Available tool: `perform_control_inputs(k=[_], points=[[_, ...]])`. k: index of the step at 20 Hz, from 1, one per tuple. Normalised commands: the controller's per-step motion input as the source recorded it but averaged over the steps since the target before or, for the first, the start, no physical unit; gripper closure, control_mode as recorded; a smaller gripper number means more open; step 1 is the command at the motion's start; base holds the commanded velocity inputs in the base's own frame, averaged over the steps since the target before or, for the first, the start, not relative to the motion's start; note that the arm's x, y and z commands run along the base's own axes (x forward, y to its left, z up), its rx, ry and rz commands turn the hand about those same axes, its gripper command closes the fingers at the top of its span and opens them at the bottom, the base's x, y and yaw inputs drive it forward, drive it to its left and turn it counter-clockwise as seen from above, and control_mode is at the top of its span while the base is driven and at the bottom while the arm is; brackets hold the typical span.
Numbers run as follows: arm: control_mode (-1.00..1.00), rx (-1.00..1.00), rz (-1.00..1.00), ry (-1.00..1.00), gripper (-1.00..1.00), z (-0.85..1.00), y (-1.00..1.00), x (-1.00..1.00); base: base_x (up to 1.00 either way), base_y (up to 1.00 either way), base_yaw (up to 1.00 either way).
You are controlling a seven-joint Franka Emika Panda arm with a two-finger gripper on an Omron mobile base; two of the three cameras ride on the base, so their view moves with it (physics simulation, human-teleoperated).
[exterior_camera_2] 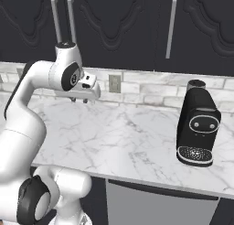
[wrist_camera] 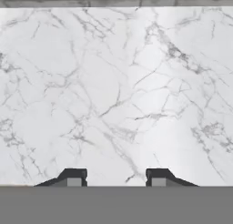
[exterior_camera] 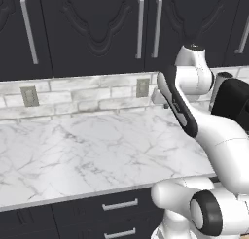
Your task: Open the cabinet directly in front. Then move the beer and the cup to the dining counter with the candle on it.
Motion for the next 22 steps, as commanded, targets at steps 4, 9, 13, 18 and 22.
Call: perform_control_inputs(k=[4,9,13,18,22], points=[[-1.00,0.02,0.00,-0.18,-1.00,0.15,-0.01,-0.29,0.00,0.00,0.00],[-1.00,0.08,0.01,-0.52,-1.00,0.54,0.00,-0.66,0.00,0.00,0.00],[-1.00,0.08,0.02,-0.66,-1.00,0.70,0.00,-0.76,0.00,0.00,0.00],[-1.00,0.07,0.01,-0.78,-1.00,0.70,0.00,-0.88,0.00,0.00,0.00],[-1.00,0.02,0.00,-0.80,-1.00,0.64,0.00,-0.87,0.00,0.00,0.00]])
